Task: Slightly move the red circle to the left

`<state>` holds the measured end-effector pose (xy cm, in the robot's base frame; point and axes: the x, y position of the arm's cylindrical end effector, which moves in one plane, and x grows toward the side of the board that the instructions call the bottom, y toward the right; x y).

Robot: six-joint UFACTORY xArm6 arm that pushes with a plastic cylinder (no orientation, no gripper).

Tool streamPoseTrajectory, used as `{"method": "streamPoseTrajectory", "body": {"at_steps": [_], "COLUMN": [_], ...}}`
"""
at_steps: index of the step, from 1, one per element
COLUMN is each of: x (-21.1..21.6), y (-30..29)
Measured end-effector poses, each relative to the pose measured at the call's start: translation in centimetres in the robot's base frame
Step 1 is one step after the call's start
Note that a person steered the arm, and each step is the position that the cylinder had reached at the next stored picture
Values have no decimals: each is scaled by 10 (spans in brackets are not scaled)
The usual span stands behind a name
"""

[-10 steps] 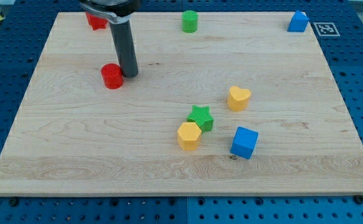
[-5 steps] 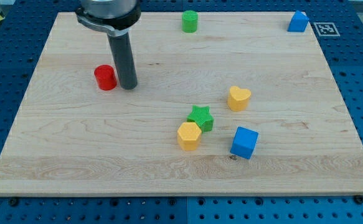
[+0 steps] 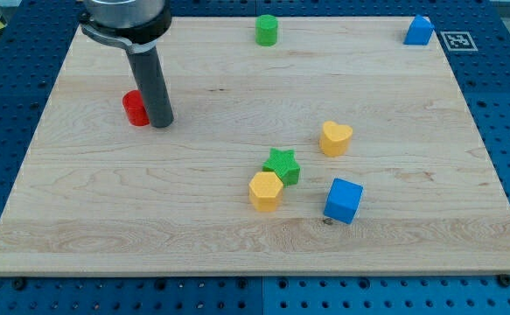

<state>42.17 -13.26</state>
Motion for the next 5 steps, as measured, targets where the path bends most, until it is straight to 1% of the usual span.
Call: {"method": "streamPoseTrajectory", "body": {"at_steps": [1, 3, 5], "x": [9, 41, 47], "y": [1, 11, 12]}}
